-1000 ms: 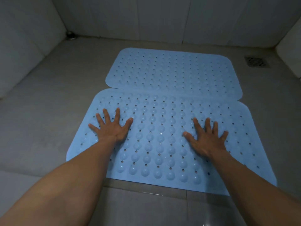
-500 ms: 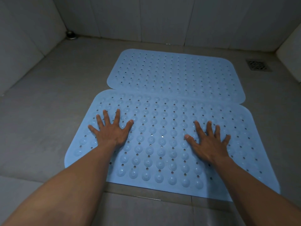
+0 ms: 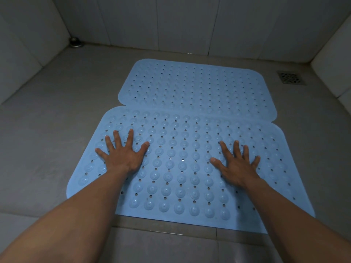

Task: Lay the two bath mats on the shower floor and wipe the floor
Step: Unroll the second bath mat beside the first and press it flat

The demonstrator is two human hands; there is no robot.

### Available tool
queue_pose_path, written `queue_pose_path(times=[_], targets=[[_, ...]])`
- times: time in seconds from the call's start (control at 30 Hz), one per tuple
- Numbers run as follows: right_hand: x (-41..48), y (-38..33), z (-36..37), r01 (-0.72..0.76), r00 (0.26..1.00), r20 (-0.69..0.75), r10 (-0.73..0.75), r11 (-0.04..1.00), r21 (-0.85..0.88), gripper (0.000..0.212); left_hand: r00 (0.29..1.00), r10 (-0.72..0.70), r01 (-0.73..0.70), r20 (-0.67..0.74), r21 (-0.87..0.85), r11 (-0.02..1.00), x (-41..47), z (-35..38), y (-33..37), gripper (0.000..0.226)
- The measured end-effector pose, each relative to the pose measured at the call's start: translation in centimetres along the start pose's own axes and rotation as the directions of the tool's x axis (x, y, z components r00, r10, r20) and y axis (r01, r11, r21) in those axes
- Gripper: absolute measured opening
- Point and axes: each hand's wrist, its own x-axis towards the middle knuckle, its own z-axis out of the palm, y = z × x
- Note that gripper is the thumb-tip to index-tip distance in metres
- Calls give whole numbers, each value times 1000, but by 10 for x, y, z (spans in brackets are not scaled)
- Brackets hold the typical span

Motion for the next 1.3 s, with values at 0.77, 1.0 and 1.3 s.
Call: queue_pose_path(times=[0.77,1.0,1.3], targets=[[100,-219,-3,442,891,-84,-446,895,-57,64,954,290,-285,-80,69,956,102,-20,-12,60],[103,-225,3,401,904,-115,-411,910,-101,64,956,279,-276,-87,40,960,104,-19,-11,63],[105,-224,12,390,895,-187,-405,914,-116,66,952,288,-280,-104,83,956,108,-16,-3,71]])
